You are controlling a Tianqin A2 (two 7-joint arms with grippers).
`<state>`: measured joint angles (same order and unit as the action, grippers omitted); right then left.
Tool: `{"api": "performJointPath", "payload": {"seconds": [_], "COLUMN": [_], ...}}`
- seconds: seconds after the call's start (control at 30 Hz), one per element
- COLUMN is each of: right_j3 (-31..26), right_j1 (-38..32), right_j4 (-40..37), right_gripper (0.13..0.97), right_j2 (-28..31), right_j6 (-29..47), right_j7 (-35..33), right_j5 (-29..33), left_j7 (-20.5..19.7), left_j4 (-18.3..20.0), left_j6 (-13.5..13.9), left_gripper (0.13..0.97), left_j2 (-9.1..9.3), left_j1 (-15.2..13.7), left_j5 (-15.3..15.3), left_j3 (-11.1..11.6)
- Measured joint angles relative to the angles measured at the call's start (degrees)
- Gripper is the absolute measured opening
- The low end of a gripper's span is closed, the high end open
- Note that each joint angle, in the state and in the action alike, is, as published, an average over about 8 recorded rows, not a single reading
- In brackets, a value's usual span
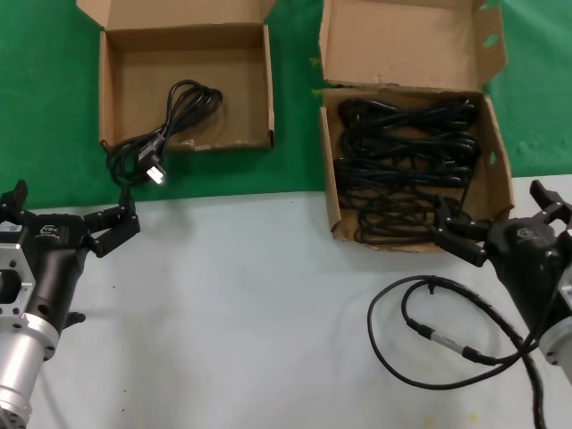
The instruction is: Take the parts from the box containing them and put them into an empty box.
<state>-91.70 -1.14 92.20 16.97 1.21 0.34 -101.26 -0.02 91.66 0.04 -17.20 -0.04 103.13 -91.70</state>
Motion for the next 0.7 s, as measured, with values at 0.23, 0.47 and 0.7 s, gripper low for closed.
{"api": "performJointPath", "payload": {"seconds": [0.23,0.47,0.7], "right_j3": [0.0,0.0,0.0], "right_j1": [0.0,0.0,0.0], "right_j4": [0.0,0.0,0.0], "right_gripper": [0.966,0.966,0.966], "right_j2": [0.0,0.0,0.0], "right_j6": [0.0,0.0,0.0], "right_j7": [0.0,0.0,0.0], "right_j5": [0.0,0.0,0.0], "left_j7": [0.0,0.0,0.0], "left_j4": [0.0,0.0,0.0], "left_j6": [0.0,0.0,0.0], "left_gripper": [0.966,0.966,0.966], "left_j2": [0.00,0.00,0.00], "left_j1": [0.0,0.0,0.0], "left_j5": [0.0,0.0,0.0], "left_j3": [0.0,0.0,0.0]}}
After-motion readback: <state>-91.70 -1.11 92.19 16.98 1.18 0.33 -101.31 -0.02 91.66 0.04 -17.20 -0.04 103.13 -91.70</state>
